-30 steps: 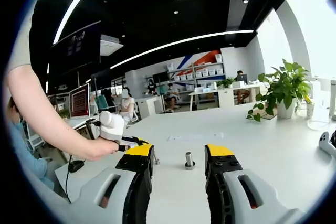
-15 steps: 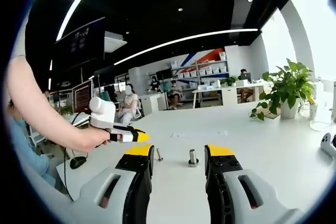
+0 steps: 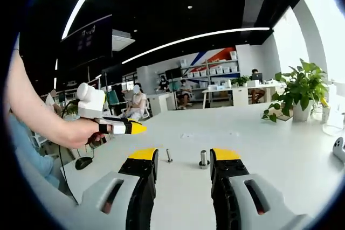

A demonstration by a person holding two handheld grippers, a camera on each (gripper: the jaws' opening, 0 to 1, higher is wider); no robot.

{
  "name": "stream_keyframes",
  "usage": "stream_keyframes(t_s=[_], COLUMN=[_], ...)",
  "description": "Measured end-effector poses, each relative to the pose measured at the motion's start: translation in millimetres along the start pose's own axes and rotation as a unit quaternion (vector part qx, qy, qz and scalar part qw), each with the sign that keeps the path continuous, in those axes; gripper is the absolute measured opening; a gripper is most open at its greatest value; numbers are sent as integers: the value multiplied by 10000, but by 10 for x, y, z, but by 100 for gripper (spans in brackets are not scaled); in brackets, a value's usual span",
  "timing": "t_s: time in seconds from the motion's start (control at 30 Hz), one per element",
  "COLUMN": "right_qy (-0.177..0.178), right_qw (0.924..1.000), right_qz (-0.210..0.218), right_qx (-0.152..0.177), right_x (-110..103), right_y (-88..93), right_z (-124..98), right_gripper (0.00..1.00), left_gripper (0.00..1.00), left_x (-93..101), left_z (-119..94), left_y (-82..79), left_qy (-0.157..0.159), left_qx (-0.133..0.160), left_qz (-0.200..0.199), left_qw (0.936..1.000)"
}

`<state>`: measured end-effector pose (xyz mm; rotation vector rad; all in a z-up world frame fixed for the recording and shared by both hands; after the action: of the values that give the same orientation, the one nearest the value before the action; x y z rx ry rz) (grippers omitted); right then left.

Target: Place the washer onto the threaded stud by aligning its center hole with the stud, sliding it down to the base, and recovering from edge contact or off-axis alignment until the washer reaches the visible bottom stop.

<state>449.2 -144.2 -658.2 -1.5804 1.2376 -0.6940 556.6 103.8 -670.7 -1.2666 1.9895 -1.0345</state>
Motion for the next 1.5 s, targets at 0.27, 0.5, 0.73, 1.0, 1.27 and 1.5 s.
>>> stream_keyframes(t_s=[0.27,0.5,0.73,1.0,1.27,1.5], right_qy=[-41,-96,-136,-170,-252,-242], right_qw=[10000,9999,9998,9997,9994,9995], right_qz=[25,-39,-88,-120,-197,-147], right_qx=[-41,-87,-96,-134,-135,-104], right_x=[-17,-64,-95,-103,-163,-152], right_y=[27,43,38,54,60,51], right_z=[-2,12,-4,8,35,32], right_gripper=[40,40,40,40,40,40], left_gripper=[20,22,22,23,23,23], left_x=[17,59,88,91,32,20], left_z=[-279,-451,-625,-854,-1072,-1178], left_y=[-6,26,83,118,185,197], left_qy=[-94,-170,-249,-380,-581,-677], left_qx=[209,321,396,602,713,762], left_qz=[-176,-383,-511,-711,-893,-872], left_qw=[9996,9986,9976,9949,9917,9910])
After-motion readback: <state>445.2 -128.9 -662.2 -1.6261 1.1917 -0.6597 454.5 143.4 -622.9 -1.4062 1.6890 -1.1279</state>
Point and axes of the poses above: the point that each gripper's makers call its tool centre point, and the gripper's own axes: z roughly forward along the fingers, x roughly to its right, y roughly out of its underside, the point moved 5 cm from there along -z, roughly backward along the fingers, and after that the axes turned 14 degrees about -x, right-handed, at the moved point
